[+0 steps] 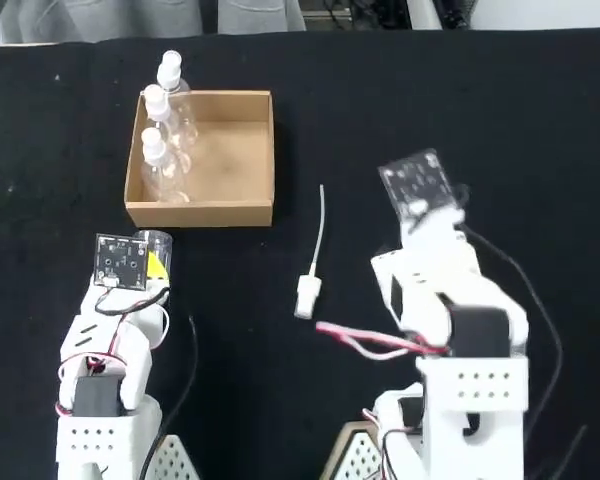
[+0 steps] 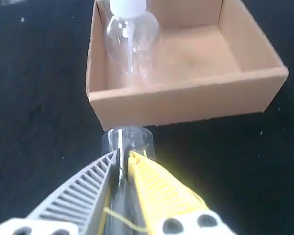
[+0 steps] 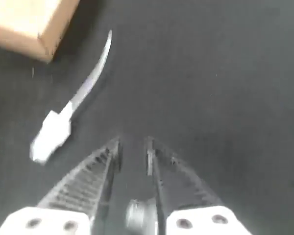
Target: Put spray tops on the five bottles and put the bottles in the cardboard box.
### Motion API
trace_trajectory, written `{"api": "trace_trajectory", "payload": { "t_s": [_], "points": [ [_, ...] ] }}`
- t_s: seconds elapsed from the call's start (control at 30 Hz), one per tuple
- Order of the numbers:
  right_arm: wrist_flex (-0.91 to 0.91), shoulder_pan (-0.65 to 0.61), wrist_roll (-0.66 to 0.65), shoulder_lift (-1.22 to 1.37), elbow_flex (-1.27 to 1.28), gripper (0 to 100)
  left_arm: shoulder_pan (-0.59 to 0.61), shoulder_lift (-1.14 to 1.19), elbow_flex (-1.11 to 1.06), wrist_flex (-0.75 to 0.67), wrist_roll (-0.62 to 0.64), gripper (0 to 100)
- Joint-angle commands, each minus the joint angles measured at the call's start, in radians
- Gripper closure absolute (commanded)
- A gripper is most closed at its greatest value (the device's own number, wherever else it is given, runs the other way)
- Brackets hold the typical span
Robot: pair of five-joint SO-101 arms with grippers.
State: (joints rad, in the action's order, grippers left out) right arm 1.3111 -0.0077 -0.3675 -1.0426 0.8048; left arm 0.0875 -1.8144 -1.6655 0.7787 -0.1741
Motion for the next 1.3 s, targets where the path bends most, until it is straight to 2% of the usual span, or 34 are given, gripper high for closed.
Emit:
{"api": "trace_trajectory", "payload": {
  "t_s": [0.0, 0.1, 0.2, 0.43, 0.5, 0.73, 0.9, 1.13, 1.27],
  "points": [
    [0.118, 0.032, -0.115, 0.099, -0.142, 95.5, 0.025, -0.008, 0.010, 0.000, -0.009, 96],
    [0.187, 0.032, -0.183, 0.150, -0.173, 95.1, 0.051, -0.008, 0.012, 0.000, -0.002, 91],
    [0.242, 0.034, -0.249, 0.188, -0.177, 90.4, 0.053, -0.008, 0.005, 0.000, 0.018, 85],
    [0.379, 0.037, -0.460, 0.254, -0.177, 70.3, 0.054, -0.008, 0.005, 0.000, 0.048, 84],
    [0.402, 0.071, -0.537, 0.269, -0.177, 66.5, 0.054, -0.008, 0.005, 0.000, 0.048, 84],
    [0.397, 0.272, -0.872, 0.321, -0.177, 65.8, 0.054, -0.008, 0.004, 0.000, 0.048, 84],
    [0.397, 0.361, -1.074, 0.337, -0.174, 65.8, 0.054, -0.008, 0.004, 0.002, 0.048, 84],
    [0.371, 0.414, -1.270, 0.338, -0.120, 65.8, 0.054, -0.008, -0.004, 0.002, 0.048, 84],
    [0.258, 0.428, -1.289, 0.338, -0.019, 65.8, 0.054, -0.008, -0.005, 0.002, 0.048, 84]
  ]
}}
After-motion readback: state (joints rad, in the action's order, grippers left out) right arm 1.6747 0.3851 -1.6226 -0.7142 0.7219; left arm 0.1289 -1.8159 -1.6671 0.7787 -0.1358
